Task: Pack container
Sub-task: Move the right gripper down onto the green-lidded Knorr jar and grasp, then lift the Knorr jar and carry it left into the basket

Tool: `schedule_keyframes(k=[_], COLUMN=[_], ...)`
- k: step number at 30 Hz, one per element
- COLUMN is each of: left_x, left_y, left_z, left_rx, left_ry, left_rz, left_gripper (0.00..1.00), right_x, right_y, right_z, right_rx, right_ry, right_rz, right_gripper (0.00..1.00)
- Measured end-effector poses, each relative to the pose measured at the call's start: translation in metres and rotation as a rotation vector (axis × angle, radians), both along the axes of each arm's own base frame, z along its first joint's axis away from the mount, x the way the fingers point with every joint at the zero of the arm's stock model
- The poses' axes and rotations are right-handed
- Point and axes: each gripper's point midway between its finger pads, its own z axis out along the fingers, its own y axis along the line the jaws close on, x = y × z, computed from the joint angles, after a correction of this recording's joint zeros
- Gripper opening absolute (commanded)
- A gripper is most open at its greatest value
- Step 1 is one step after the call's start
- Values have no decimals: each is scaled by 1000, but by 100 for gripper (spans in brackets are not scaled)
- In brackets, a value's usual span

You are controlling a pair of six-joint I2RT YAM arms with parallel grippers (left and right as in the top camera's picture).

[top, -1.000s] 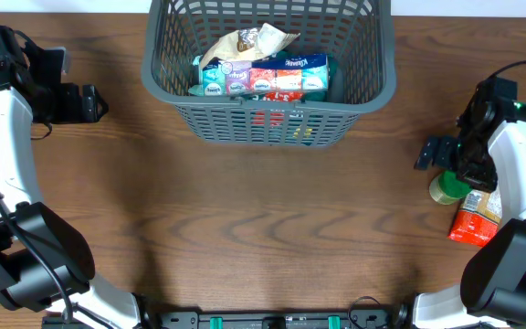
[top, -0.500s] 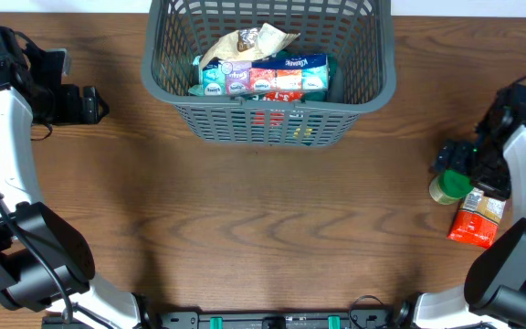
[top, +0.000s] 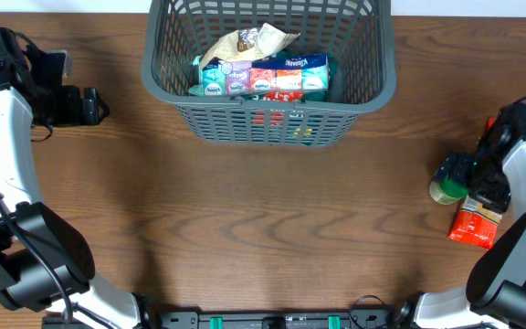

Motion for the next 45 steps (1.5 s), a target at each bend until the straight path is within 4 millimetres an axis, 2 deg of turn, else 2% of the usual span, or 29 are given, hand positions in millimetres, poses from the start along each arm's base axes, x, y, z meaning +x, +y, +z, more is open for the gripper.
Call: schedule_keyframes(k=[8, 11, 19, 30, 37, 38, 41, 45], left_x=[0, 0, 0, 0, 0, 0, 0, 0], left_y=[0, 0, 0, 0, 0, 0, 0, 0], left_z=[0, 0, 0, 0, 0, 0, 0, 0], left_rx=[0, 0, -1, -1, -1, -1, -1, -1], left_ry=[1, 1, 1, 1, 1, 1, 1, 1], left_rz=[0, 0, 0, 0, 0, 0, 0, 0], left_gripper=[99, 99, 99, 99, 99, 99, 99, 99], right_x=[5, 9, 13, 15, 15, 15, 15, 14], right_y=[0, 2, 6, 7, 7, 7, 7, 8], right_z=[-15, -18, -24, -24, -24, -24, -24, -23], right_rx=[-5, 5, 25, 30, 30, 29, 30, 31], right_ry=[-41, -65, -95, -102, -102, -102, -102, -100], right_rz=[3, 6, 12, 19, 19, 19, 19, 19], right_gripper=[99, 96, 70, 50, 32, 29, 2, 1])
